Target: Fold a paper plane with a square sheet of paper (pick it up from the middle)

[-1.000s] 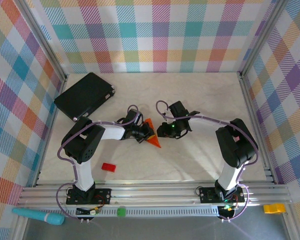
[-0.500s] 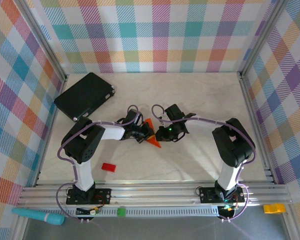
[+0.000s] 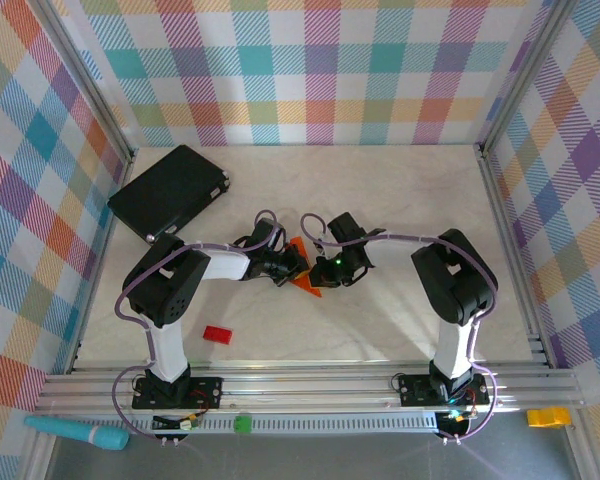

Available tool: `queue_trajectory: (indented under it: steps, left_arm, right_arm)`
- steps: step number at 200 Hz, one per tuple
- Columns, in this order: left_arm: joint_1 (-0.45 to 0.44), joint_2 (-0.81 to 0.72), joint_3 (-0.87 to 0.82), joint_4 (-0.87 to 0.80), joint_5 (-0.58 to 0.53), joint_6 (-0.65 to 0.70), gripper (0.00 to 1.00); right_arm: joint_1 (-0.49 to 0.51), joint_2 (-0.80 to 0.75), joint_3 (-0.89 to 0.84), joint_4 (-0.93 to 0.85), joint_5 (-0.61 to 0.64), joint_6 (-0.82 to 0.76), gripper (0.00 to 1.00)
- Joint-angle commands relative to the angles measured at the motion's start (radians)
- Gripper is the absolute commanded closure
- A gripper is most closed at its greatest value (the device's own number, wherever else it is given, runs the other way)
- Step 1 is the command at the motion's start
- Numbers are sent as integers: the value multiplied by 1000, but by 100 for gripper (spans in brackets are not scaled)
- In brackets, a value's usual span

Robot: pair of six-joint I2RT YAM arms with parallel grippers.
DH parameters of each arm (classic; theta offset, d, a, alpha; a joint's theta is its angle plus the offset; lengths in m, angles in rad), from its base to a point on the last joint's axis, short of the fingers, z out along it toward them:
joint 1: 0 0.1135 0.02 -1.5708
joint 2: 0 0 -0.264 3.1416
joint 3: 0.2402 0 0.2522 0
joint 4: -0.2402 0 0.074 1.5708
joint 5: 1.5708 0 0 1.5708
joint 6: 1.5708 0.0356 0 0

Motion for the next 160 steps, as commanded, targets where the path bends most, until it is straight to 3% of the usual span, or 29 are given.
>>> queue_trajectory:
  steps: [1, 96, 160]
  left_arm:
    - [-8, 26, -33, -129, -49, 12, 95]
    - [-7, 34, -39, -179, -82, 25, 96]
    - [2, 33, -65, -193, -106, 30, 96]
  right_arm:
    - [1, 17, 21, -27, 18, -31, 92]
    - [1, 48, -9, -85, 58, -45, 93]
    - [2, -75, -189, -98, 58, 7, 95]
